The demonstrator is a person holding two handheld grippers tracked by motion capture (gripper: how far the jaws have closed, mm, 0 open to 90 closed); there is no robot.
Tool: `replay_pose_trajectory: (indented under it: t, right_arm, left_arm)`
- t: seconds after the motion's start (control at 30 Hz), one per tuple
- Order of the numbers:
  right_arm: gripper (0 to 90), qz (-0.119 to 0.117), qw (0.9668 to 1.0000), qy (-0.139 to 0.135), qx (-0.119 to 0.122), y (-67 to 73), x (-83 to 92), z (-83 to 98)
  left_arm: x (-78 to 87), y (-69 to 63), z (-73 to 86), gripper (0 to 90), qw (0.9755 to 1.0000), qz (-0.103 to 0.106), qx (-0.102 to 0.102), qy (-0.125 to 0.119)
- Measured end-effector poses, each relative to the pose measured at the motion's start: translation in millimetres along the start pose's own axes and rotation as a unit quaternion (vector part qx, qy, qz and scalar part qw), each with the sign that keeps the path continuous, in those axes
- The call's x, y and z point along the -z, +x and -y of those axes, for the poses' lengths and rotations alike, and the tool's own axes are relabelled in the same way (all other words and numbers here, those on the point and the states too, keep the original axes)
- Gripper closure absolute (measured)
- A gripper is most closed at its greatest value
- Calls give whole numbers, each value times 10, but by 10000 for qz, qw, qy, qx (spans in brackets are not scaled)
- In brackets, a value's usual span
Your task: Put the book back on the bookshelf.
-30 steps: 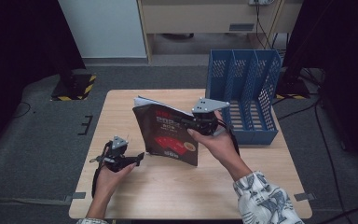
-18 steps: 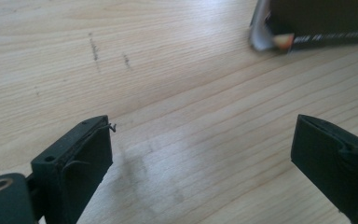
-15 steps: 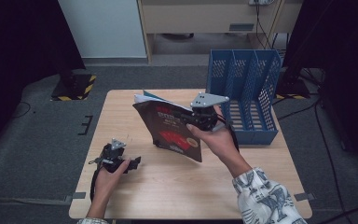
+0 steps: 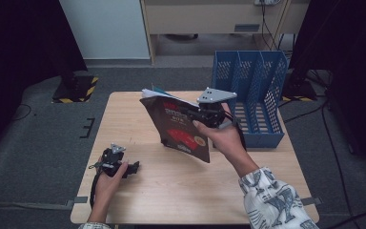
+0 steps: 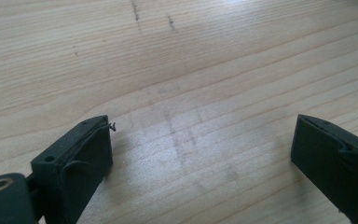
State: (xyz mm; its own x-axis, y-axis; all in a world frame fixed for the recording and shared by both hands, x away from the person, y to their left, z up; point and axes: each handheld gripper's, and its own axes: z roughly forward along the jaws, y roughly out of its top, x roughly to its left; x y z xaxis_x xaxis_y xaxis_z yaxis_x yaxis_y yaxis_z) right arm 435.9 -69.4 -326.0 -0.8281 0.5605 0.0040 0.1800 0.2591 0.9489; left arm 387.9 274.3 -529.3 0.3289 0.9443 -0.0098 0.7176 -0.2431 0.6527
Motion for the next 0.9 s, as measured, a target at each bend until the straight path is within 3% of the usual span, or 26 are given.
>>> replay_pose_trajectory:
  t: [0.43, 0.9]
  right_arm:
    - [871, 90, 9999, -78, -73, -61, 91, -186]
    - [871, 175, 9998, -65, -109, -181, 243, -401]
  left_arm:
    - [-9, 3, 11, 34, 10000, -62, -46, -8]
    - [-47, -23, 67, 0, 9995, 0, -89, -316]
